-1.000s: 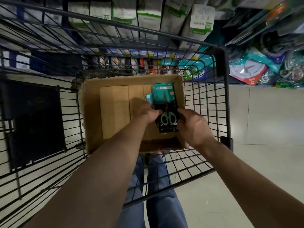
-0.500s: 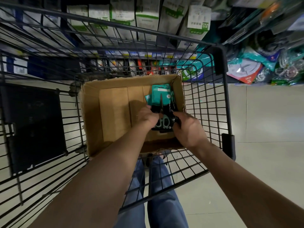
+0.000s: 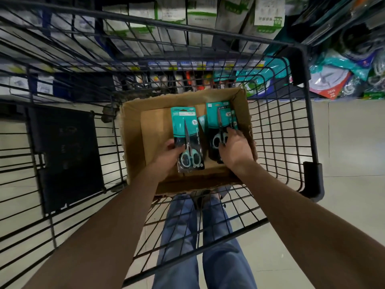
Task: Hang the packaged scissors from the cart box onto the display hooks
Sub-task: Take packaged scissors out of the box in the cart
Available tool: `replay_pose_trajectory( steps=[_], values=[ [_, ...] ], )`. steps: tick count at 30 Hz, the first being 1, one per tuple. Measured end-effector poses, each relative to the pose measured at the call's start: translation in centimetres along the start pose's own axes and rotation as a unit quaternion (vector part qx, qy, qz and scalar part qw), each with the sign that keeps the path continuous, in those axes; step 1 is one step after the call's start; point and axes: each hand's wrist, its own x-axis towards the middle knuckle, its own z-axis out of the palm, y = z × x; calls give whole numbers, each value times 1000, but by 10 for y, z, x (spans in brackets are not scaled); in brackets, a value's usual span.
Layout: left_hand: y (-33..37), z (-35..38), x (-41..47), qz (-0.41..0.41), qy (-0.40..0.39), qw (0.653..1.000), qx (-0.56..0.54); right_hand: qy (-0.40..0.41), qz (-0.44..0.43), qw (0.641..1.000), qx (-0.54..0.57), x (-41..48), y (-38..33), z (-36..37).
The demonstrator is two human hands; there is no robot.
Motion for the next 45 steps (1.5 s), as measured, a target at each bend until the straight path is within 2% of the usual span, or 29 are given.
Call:
replay_pose_trajectory(
  steps=[5,12,14,19,24,27,32,37,39,45],
  values=[
    [-3,-20,-4,48,18,999,13,45,62,994,-80,28,-4,15],
    [-13,-27,0,50,2,999,19,79,51,990,-105,47,0,35],
    [-12,-26,-5,53,5,998,28,74,58,994,-60,48,-2,35],
    [-4,-29,-24,56,31,996,58,66,101,981,154,38,1,19],
    [12,-29,-62,82,52,991,90,26,82,970,226,-3,-6,-11],
    [28,-25,-94,110,72,983,126,10,103,933,344,-34,-10,-32],
    [60,-15,-151,138,79,978,132,-56,83,838,537,-98,-13,-74],
    [89,6,-206,195,88,966,142,-20,42,797,602,-155,-13,-111],
    [101,19,-229,216,68,965,134,3,32,783,621,-173,-11,-129],
    [130,70,-281,299,7,935,193,72,17,787,613,-216,18,-186]
  ],
)
